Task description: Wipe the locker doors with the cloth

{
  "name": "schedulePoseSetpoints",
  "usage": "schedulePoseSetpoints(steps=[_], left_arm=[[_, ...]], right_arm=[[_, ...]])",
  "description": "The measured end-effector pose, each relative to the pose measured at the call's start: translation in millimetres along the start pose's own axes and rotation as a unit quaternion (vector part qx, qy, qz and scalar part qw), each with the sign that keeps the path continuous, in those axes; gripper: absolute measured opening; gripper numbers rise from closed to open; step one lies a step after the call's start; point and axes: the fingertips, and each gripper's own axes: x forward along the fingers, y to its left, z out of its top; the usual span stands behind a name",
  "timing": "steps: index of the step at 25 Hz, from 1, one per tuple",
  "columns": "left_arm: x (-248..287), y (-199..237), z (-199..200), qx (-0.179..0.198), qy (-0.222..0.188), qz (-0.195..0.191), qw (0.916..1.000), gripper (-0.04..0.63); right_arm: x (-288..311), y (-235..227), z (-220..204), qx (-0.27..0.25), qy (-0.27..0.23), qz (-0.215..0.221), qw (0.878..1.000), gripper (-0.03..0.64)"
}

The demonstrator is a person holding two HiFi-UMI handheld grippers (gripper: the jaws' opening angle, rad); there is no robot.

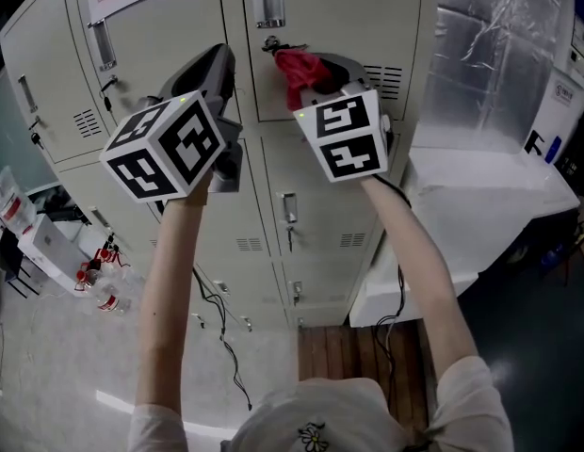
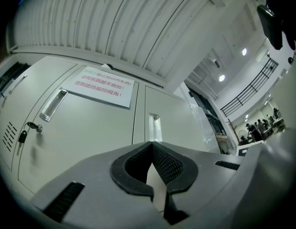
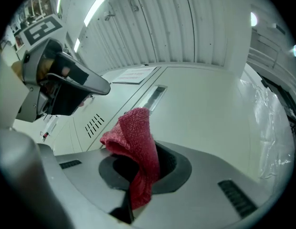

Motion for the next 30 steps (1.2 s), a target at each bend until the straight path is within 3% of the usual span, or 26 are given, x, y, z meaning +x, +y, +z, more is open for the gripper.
schedulePoseSetpoints(steps=[10,19,30], left_arm=[[9.6,-19.5,-5.4,-0.009,0.0,-0.018,0.9998,0.017],[17.9,-38.8,-13.1,-0.022,0.002,-0.036,0.9991,0.017],[23.5,-53.9,-20.0,-0.031,0.005,-0.046,0.9984,0.016]], right_arm=[[-32.5,-66.3,-22.9,-0.001,0.016,-0.061,0.998,0.029],[-71.5,-135.3,-60.3,-0.011,0.06,-0.132,0.989,0.029],[-95.7,-173.5,-86.5,-0.011,0.091,-0.17,0.981,0.029]])
